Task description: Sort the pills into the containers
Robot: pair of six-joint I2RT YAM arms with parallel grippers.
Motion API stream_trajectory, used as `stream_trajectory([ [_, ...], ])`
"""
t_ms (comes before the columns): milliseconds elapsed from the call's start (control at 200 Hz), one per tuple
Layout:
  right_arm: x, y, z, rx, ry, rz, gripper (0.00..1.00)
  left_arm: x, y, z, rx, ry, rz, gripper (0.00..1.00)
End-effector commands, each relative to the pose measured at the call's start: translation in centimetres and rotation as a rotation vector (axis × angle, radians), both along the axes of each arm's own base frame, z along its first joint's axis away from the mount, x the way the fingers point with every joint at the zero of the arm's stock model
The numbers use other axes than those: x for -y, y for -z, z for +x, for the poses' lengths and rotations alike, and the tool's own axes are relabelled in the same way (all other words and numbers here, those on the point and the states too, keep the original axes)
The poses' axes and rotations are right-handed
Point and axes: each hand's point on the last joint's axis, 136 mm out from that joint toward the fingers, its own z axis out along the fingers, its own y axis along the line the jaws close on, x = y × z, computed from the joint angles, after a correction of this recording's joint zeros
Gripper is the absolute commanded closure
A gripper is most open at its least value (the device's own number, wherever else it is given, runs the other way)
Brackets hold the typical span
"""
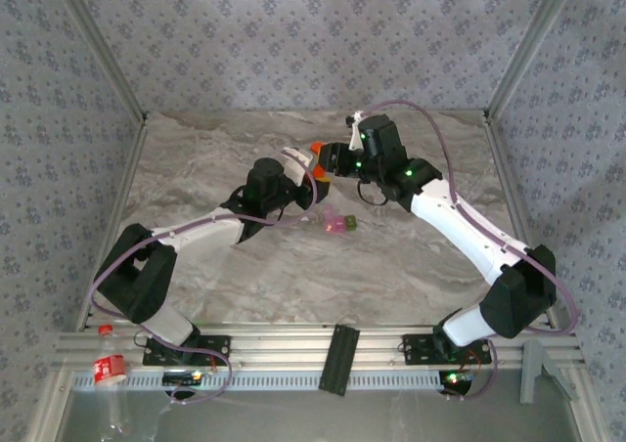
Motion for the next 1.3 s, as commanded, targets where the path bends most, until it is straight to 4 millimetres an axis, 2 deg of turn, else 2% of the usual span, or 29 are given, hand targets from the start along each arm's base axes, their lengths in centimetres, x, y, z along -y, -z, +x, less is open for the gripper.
stream_trajectory([
  [0,-0.3,0.6,-0.9,-0.049,-0.041,0.002,0.49,2.7,-6.1,-1.8,0.184,0.12,-0.118,1.0],
  [70,0.7,-0.6,-0.9,-0.034,-0.024,0.012,0.36,2.6,-6.1,-1.6,0.172,0.125,-0.116,1.0],
  [160,2.3,-2.1,-0.8,-0.016,-0.002,0.026,0.27,2.4,-6.2,-1.4,0.154,0.134,-0.114,1.0],
  [340,5.7,-3.5,-0.8,-0.005,0.034,0.027,0.21,2.2,-6.6,-1.7,0.141,0.166,-0.107,1.0],
  [475,7.0,-3.7,-0.9,-0.01,0.039,0.049,0.19,2.5,-6.8,-2.0,0.132,0.2,-0.104,1.0],
  [839,6.3,-4.3,-2.3,0.012,-0.163,-0.017,0.17,3.9,-5.8,-3.3,0.053,0.333,-0.069,1.0],
  [1034,7.0,-4.7,-2.5,0.006,-0.177,-0.04,0.17,3.3,-5.5,-3.9,0.029,0.335,-0.078,1.0],
  [1139,6.8,-5.4,-2.5,0.022,-0.194,-0.023,0.17,3.1,-5.4,-4.3,0.023,0.338,-0.086,1.0],
  [1294,5.9,-6.4,-2.2,0.047,-0.264,-0.024,0.17,2.7,-6.4,-4.9,0.031,0.364,-0.088,1.0],
])
